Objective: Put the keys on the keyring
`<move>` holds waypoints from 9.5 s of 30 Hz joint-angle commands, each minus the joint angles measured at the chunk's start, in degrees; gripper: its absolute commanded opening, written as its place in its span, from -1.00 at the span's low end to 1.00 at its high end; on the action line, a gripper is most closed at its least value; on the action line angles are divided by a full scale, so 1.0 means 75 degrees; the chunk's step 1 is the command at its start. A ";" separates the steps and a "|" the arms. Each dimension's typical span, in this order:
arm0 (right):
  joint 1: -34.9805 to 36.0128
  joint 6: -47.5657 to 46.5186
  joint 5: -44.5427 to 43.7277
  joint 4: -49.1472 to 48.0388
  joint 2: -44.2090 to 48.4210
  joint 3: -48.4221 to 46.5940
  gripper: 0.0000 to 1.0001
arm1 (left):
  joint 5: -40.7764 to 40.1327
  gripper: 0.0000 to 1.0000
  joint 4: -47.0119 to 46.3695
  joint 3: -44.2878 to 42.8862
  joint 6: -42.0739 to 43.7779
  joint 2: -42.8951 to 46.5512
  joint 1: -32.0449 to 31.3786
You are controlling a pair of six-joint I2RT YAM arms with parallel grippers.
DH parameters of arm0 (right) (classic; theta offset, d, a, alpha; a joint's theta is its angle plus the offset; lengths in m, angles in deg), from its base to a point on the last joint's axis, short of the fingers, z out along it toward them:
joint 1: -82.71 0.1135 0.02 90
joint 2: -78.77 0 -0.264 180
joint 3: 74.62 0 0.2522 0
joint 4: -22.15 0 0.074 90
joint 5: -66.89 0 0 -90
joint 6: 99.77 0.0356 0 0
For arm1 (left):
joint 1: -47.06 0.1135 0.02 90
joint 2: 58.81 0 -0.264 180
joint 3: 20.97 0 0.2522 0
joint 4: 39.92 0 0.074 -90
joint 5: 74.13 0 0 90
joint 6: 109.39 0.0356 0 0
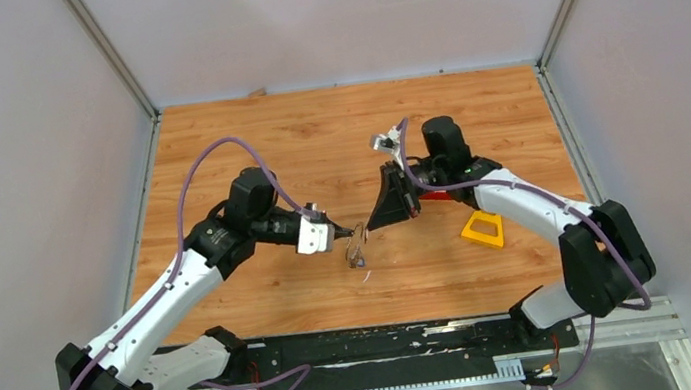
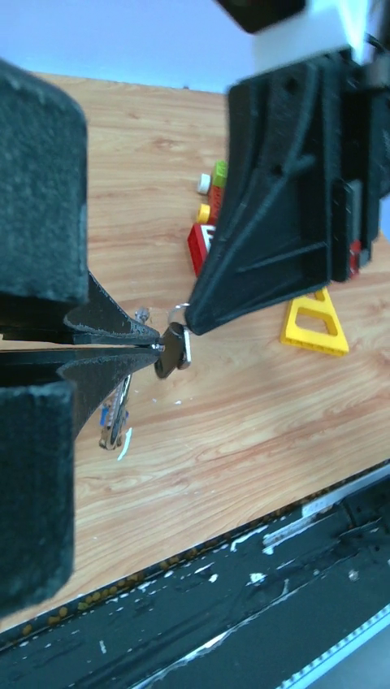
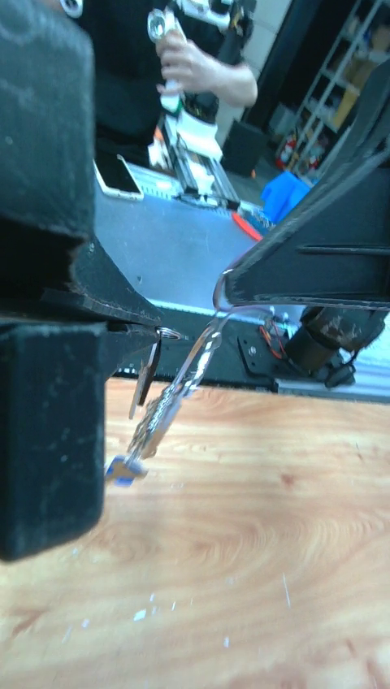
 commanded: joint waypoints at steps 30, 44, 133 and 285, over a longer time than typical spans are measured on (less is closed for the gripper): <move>-0.0051 -0.6236 -0.3006 0.4088 0.2401 -0.0163 -1.00 | 0.0954 -1.00 -0.3731 0.0390 -0.6677 -0.0567 0.0876; 0.0836 -0.8521 -0.6876 0.5349 0.1195 0.0347 -1.00 | -0.1252 -1.00 0.0319 -0.0598 -0.3270 -0.0555 0.0876; 0.0908 -0.4161 -0.2578 0.1674 0.1417 -0.0838 -0.46 | 0.0681 -1.00 -0.4427 0.0748 -0.6470 -0.0388 0.0836; -0.0311 -0.6968 -0.4228 0.4333 0.1967 0.0221 0.40 | 0.1916 -1.00 -0.1605 0.0437 -0.2536 0.0070 0.0743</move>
